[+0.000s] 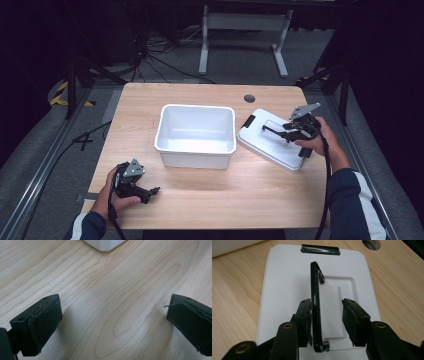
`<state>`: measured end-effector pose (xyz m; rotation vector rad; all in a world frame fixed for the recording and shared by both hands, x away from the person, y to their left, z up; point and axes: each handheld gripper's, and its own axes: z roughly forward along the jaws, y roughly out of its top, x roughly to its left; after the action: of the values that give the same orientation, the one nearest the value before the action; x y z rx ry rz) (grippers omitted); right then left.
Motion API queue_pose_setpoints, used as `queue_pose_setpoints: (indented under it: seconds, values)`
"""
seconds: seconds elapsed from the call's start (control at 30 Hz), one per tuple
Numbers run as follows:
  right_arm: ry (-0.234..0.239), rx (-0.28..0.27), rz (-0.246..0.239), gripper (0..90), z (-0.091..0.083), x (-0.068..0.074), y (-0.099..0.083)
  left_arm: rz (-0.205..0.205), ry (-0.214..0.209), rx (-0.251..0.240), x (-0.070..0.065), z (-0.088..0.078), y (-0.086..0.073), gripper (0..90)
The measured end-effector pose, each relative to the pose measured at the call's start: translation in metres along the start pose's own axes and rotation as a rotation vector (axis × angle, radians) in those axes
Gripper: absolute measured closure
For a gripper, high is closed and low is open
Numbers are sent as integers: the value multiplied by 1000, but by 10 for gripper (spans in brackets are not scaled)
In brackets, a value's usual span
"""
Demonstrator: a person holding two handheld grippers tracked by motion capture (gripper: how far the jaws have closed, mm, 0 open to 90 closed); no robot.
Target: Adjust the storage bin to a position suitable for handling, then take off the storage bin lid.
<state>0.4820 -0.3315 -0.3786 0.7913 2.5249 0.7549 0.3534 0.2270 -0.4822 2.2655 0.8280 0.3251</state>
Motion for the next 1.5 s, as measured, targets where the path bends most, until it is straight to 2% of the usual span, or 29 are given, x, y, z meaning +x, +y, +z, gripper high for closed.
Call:
queue_pose_setpoints:
  seconds: [0.07,0.27,0.6,0.67,0.87,1.13,1.23,1.5]
  values:
    - [-1,-4,-8,566,-2,3,3,-14,-10,0,-1,0,0,7]
    - [23,-30,-15,543,-10,12,10,-12,-12,-1,0,1,0,5]
    - [8,-45,-22,474,-23,30,14,-12,-12,-1,0,1,0,6]
    - [19,-65,-22,462,-30,34,11,-13,-11,-1,-1,1,0,6]
    - [-5,-73,-15,443,-40,40,3,-10,-9,-2,0,0,0,6]
    - [-16,-74,-9,426,-49,47,-9,-11,-10,-2,-1,0,0,6]
    - [-29,-77,-16,421,-52,50,-14,3,-1,-2,0,0,0,6]
    - [-40,-90,-19,404,-62,58,-27,-8,-2,-3,0,0,-1,6]
